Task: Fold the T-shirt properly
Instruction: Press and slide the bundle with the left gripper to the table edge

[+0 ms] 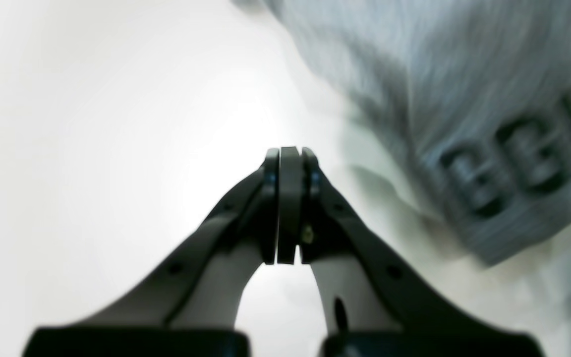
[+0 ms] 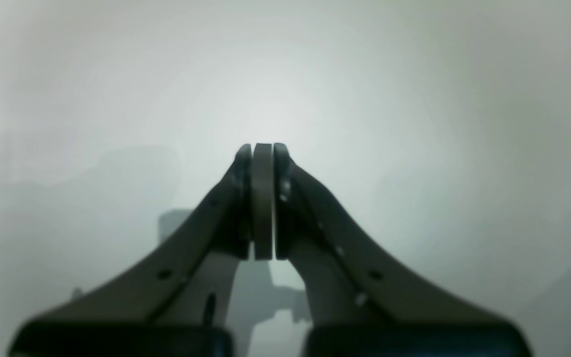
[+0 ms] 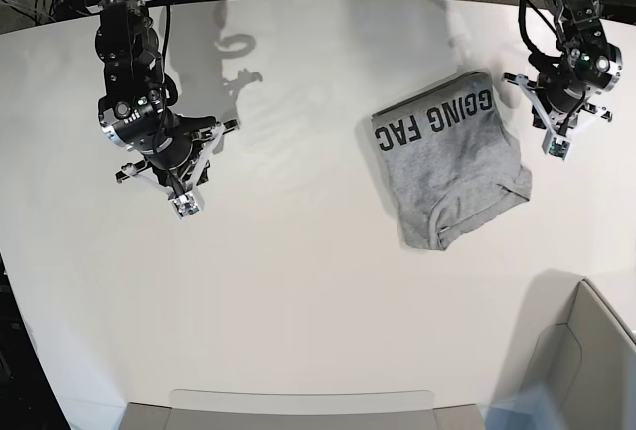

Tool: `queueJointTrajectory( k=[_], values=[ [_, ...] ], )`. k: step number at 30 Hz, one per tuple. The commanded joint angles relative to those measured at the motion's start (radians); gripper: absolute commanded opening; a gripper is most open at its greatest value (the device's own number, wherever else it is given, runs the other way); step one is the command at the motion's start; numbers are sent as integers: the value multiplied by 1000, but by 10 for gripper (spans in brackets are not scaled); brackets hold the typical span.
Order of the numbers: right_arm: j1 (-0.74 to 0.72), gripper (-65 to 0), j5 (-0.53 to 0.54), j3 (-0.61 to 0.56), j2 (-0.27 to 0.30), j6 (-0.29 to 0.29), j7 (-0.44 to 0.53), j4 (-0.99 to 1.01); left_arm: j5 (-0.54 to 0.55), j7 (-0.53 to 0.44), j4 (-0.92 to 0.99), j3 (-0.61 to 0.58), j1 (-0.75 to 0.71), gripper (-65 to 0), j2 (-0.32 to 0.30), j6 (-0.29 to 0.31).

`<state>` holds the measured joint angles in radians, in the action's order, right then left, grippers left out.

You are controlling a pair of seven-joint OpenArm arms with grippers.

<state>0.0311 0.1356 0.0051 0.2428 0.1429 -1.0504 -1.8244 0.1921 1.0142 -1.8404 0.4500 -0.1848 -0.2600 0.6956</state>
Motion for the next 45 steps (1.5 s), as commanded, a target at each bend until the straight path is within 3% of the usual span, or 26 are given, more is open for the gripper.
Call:
queueJointTrajectory(
  k=[1, 6, 8, 15, 16, 19, 22, 26, 30, 33, 40, 45],
  values=[
    [-13, -642, 3, 5, 7, 1, 17, -16, 19, -53, -60, 0, 21, -650, 37, 3],
    [8, -642, 3, 5, 8, 1, 17, -31, 19, -139, -120, -89, 38, -650, 225, 3],
    [22, -642, 3, 6, 8, 1, 15, -50, 17, -193, -91, -133, 63, -650, 264, 3],
    [63, -642, 3, 11, 26, 2, 15, -99, 11, -351, 189, -179, 141, -650, 279, 3],
    [69, -642, 3, 11, 34, 2, 17, -99, 10, -358, 249, -176, 158, -650, 276, -29],
    [79, -642, 3, 11, 40, 2, 20, -97, 10, -360, 394, -187, 179, -650, 225, -106],
    [79, -642, 3, 11, 40, 2, 19, -99, 10, -369, 450, -185, 175, -650, 172, -115],
    [77, -642, 3, 11, 42, 2, 19, -99, 13, -361, 491, -185, 149, -650, 37, -115],
    [71, -642, 3, 8, 40, 2, 19, -99, 17, -360, 548, -188, 133, -650, -104, -110],
    [71, -642, 3, 5, 37, 2, 19, -99, 17, -360, 571, -188, 124, -650, -167, -18],
    [76, -642, 3, 2, 31, 2, 17, -110, 17, -329, 491, -187, 109, -650, -169, 3],
    [108, -644, 3, 0, 42, 8, 22, -185, 16, -318, 304, -171, 100, -650, -129, 3]
  ],
)
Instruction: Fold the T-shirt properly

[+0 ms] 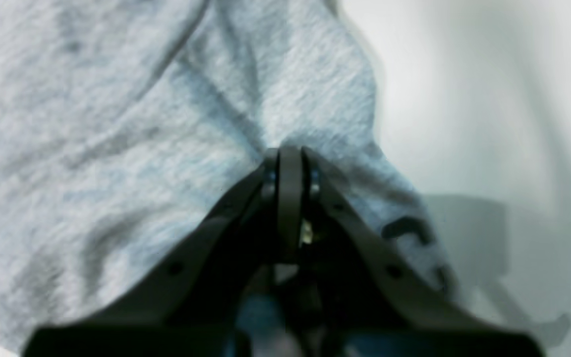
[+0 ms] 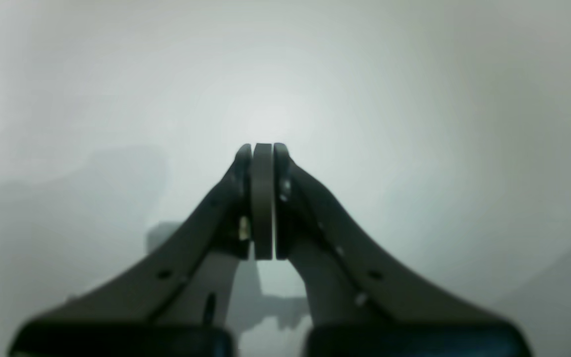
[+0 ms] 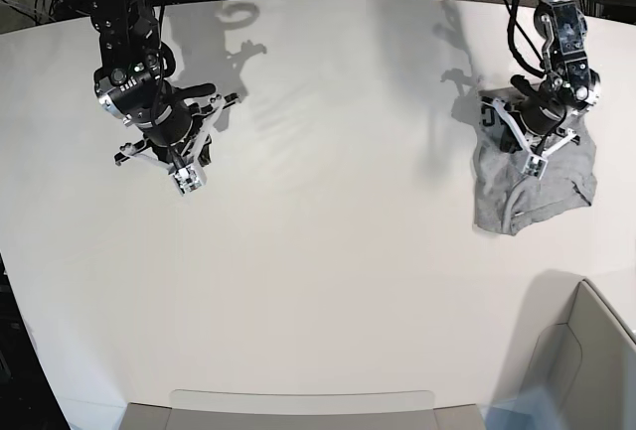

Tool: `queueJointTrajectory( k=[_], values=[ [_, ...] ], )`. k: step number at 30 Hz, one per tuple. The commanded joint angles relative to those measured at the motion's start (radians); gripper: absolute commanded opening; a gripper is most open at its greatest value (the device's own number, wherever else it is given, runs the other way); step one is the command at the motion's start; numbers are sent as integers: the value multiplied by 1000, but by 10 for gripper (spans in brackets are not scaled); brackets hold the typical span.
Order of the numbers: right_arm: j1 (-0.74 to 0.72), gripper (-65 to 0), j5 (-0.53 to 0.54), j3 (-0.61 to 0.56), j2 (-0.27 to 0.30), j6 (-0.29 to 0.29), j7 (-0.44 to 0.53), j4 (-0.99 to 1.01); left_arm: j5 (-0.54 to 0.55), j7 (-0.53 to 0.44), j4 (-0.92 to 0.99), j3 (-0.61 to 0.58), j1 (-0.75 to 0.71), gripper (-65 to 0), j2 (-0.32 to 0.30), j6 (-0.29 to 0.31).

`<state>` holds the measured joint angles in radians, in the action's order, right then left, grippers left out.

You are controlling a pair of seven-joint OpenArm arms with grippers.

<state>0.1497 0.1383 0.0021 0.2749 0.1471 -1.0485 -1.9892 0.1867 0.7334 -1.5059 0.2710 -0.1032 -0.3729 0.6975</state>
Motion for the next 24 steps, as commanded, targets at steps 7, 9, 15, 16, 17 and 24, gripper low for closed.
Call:
queueJointTrajectory(
  k=[7, 9, 15, 16, 17, 24],
  values=[
    [95, -645, 2, -30, 53, 6, 127, -81, 21, -36, -463, 190, -56, -650, 139, 1],
    [159, -645, 10, -84, 86, 6, 167, -83, 21, -36, -519, 261, -57, -650, 214, 1],
    [416, -644, 39, -159, 152, -5, 290, -88, 21, -36, -533, 390, -195, -650, 292, 1],
    [462, -644, 42, -156, 152, -5, 302, -88, 21, -36, -534, 391, -238, -650, 291, 1],
    [508, -644, 45, -147, 154, -7, 313, -88, 23, -36, -534, 393, -280, -650, 291, 1],
    [787, -644, 47, -77, 177, -7, 328, -89, 24, -36, -536, 483, -514, -650, 289, 1]
  ],
)
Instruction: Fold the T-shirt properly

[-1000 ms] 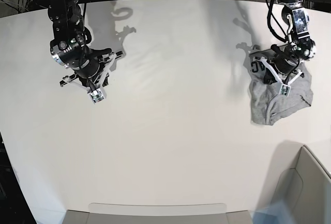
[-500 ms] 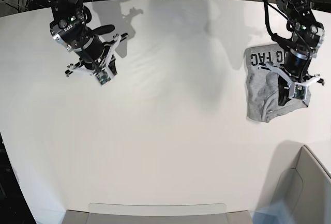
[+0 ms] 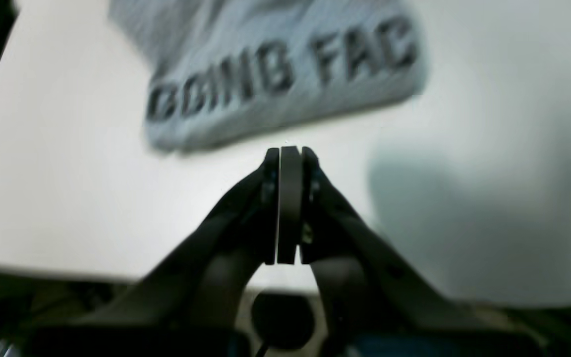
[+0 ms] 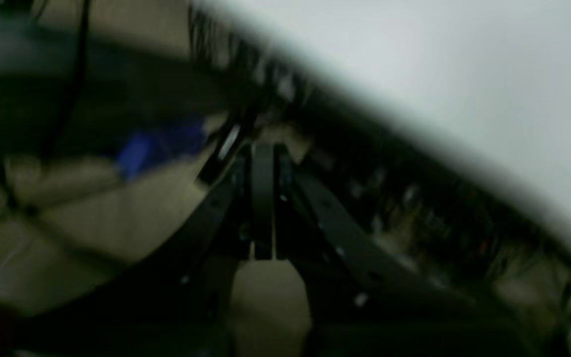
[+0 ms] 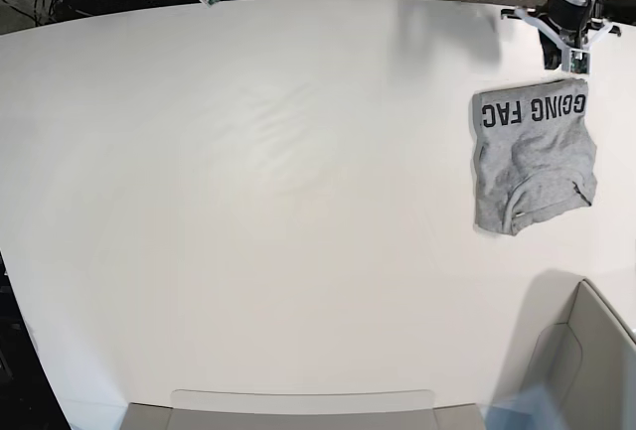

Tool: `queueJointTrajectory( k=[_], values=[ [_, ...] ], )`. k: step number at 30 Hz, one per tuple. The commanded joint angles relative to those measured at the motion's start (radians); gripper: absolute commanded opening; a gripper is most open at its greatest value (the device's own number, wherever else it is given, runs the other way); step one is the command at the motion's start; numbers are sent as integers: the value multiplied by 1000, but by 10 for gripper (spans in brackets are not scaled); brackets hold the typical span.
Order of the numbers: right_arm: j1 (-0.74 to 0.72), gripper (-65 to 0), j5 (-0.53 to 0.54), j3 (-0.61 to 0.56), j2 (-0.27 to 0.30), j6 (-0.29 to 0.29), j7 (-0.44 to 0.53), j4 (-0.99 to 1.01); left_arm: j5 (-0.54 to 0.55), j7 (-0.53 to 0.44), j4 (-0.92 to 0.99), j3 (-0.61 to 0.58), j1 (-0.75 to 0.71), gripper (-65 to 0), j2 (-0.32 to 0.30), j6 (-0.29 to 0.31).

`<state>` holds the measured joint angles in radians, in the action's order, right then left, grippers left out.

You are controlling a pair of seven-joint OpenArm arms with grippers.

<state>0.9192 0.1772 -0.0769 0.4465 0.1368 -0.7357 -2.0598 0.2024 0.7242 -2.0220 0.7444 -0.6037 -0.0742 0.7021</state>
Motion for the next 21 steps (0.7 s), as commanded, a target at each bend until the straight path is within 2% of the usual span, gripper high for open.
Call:
queueJointTrajectory(
  k=[1, 3, 6, 9, 13, 16, 19, 21],
  values=[
    [54, -644, 8, 7, 7, 4, 15, -19, 9, -25, -19, 25, -43, -650, -9, -4],
    [134, -644, 8, 10, 30, -19, 15, -19, 9, -12, -19, 73, -91, -650, -9, -4],
    [220, -644, 8, 7, 50, -101, 9, -17, 9, 71, -16, 137, -118, -650, -11, -4],
    [262, -644, 6, 7, 70, -171, 6, -14, 10, 114, 4, 136, -161, -650, -16, -4],
    [262, -643, 6, 2, 107, -176, -29, -9, 1, 110, 126, 22, -192, -650, -16, -4],
    [171, -643, 8, -19, 108, -174, -75, 35, -2, 68, 287, -101, -192, -650, -16, -4],
    [67, -643, 6, -96, 111, -174, -88, 158, -48, 8, 439, -214, -181, -650, -16, -4],
    [2, -643, 6, -179, 136, -174, -86, 261, -90, -35, 533, -265, -173, -650, -11, -4]
  ],
)
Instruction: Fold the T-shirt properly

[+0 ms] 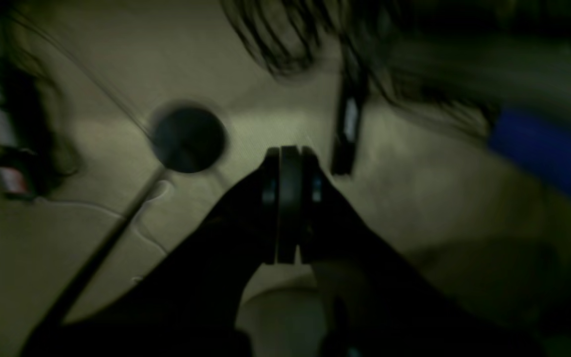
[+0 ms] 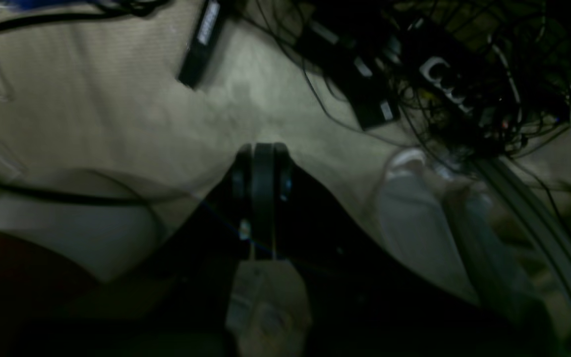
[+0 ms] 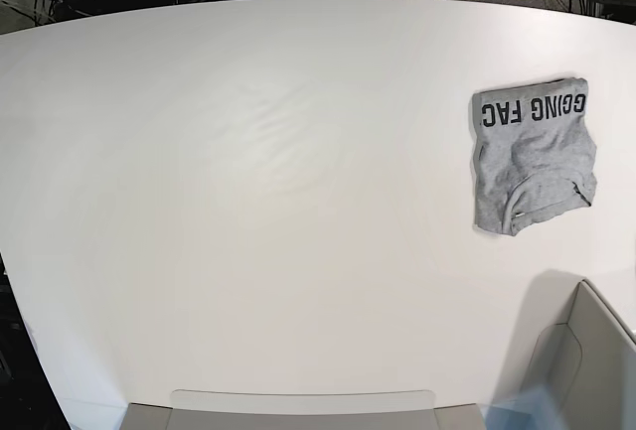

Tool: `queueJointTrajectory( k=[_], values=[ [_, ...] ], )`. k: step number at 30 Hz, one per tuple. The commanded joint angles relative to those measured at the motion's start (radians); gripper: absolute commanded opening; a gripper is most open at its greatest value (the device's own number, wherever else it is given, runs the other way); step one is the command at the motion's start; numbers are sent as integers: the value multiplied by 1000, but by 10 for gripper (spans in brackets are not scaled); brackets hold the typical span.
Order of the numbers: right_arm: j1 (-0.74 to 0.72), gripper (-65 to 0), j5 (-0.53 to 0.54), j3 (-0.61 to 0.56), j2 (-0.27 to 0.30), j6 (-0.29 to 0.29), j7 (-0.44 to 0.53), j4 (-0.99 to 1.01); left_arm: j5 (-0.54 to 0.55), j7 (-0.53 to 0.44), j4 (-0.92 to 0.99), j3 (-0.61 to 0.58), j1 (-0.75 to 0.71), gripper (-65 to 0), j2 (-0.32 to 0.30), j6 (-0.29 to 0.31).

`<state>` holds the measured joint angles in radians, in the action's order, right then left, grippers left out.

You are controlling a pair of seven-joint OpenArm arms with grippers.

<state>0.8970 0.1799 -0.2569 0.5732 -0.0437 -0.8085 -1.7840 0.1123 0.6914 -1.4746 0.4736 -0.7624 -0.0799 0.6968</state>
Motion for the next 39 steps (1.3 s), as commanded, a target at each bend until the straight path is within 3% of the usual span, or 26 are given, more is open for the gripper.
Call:
queueJointTrajectory(
  k=[1, 4, 8, 14, 17, 19, 21, 23, 29, 36, 39],
  values=[
    [-6, -643, 3, -55, 23, 6, -12, 37, -13, -23, 27, -19, 2, -650, -5, 1],
    [-114, -642, 3, -216, 46, 3, 18, 184, -20, -65, 154, -54, 50, -650, -10, -35],
    [-240, -642, 2, -335, 38, 0, 85, 419, -23, -121, 361, -62, 134, -650, -14, -65],
    [-461, -642, -3, -549, -38, 0, 203, 878, -24, -299, 822, -63, 335, -650, -70, -105],
    [-537, -642, -4, -698, -54, 0, 340, 1084, -33, -447, 949, -63, 386, -650, -79, -105],
    [-568, -642, -4, -786, -54, 0, 495, 1205, -82, -519, 1000, -63, 407, -650, -79, -105],
    [-585, -642, 2, -829, -54, -2, 659, 1301, -142, -576, 1030, -63, 423, -650, -79, -105],
    [-586, -642, 2, -827, -63, -2, 753, 1349, -194, -603, 1040, -63, 433, -650, -79, -105],
    [-586, -642, 3, -827, -107, -2, 771, 1358, -325, -622, 1041, -63, 450, -650, -80, -105],
    [-622, -642, -1, -827, -144, -2, 771, 1393, -511, -734, 1044, -63, 456, -650, -80, -105],
    [-649, -642, -3, -830, -190, -2, 769, 1470, -543, -732, 1044, -63, 456, -650, -80, -105]
  ],
)
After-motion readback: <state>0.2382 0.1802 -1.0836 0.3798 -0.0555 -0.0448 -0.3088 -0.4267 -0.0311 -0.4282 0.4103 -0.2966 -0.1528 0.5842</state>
